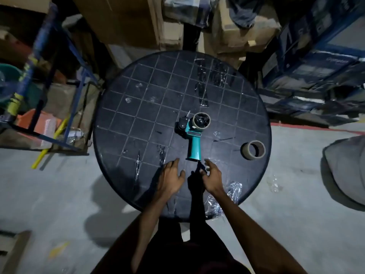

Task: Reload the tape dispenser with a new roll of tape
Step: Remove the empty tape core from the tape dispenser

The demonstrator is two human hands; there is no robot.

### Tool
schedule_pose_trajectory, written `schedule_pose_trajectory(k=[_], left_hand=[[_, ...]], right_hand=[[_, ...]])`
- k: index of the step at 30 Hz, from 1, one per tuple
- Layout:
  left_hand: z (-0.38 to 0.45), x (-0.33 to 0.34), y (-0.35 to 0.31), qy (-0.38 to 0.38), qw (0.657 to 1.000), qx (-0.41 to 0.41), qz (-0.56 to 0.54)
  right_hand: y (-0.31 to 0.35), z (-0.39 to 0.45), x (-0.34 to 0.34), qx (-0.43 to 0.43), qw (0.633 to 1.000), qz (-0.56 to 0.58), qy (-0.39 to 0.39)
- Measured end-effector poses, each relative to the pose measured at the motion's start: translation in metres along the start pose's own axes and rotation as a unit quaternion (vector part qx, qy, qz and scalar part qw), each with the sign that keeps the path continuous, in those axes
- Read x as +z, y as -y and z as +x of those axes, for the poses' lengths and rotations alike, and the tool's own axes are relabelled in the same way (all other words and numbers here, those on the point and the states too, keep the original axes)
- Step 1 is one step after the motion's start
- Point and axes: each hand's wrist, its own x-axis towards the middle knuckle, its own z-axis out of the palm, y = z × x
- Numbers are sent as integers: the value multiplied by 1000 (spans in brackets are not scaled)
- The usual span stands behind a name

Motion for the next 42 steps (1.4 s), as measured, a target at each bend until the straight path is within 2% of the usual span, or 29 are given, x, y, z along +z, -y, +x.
schedule_pose_trajectory(k=[6,10,13,15,18,20,26,35,39,42], left_hand=[[34,-11,5,26,1000,7,-16],[52,-8,6,38,997,1,-66],[63,-6,5,26,996,2,-87],[68,-6,5,13,997,11,-75],[76,-8,6,21,999,12,-21],[80,-11,4,44,999,15,21],[91,-3,-4,84,989,37,115],[80,2,-14,99,986,11,131],[66,7,-20,122,982,15,145],[57,11,-20,124,975,36,180]], right_hand=[[22,18,23,69,995,60,-31],[21,19,37,90,992,82,-40],[31,13,44,73,994,80,-14],[35,12,48,60,994,82,30],[34,13,51,41,993,65,90],[32,15,49,35,992,61,102],[16,15,39,56,992,86,74],[-4,10,6,54,997,49,30],[-12,7,-8,51,998,24,29],[-15,3,-24,57,998,15,-7]])
